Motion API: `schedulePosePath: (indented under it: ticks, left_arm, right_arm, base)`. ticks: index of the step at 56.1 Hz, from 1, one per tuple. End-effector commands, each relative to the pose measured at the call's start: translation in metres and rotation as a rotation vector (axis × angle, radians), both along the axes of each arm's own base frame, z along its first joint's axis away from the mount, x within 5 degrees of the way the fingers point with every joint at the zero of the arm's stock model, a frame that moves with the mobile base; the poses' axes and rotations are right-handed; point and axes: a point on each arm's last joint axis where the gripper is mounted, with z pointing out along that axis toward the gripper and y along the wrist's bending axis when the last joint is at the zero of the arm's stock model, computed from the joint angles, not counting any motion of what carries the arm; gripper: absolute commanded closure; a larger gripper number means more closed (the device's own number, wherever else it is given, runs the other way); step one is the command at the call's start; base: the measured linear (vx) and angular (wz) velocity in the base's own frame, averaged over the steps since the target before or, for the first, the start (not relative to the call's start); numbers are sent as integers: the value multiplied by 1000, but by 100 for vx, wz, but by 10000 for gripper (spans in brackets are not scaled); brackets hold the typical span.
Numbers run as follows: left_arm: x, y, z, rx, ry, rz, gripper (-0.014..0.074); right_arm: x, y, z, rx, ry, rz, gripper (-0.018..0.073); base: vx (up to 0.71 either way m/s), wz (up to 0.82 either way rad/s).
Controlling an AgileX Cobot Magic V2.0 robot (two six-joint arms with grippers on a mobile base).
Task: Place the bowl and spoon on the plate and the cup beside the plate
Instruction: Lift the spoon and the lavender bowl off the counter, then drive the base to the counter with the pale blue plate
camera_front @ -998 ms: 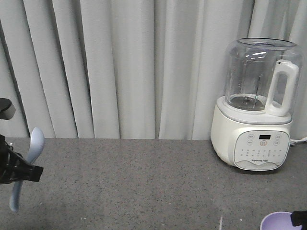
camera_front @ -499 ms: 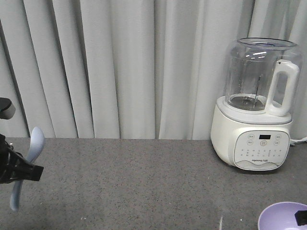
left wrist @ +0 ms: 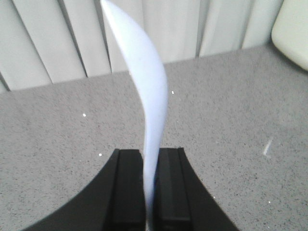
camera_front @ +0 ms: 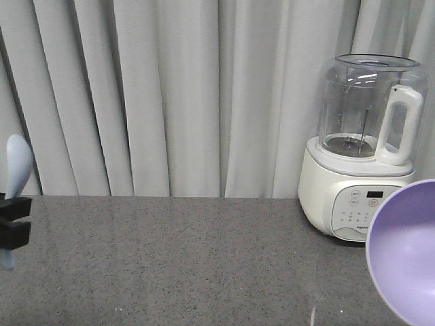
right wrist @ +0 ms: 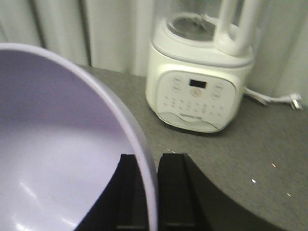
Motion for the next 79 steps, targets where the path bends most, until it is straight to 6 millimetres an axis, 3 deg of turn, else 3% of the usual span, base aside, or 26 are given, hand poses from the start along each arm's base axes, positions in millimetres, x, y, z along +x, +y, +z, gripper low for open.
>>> schedulePosePath:
  ticks: [1, 16, 26, 79]
  left_arm:
    - [-26, 7, 11, -64, -205, 31, 602]
    - [-108, 25, -10, -105, -386, 40, 602]
    - [-133, 30, -8, -123, -466, 39, 602]
    - [-138, 32, -7, -128, -487, 40, 602]
  right_arm:
    - [-17, 8, 9, 18, -180, 31, 568]
    - [-42, 18, -18, 96, -266, 76, 568]
    - [-43, 19, -18, 114, -269, 77, 568]
    - [-43, 19, -19, 117, -266, 80, 568]
  base:
    - [0, 0]
    - [0, 0]
    - [0, 0]
    - [-2, -8]
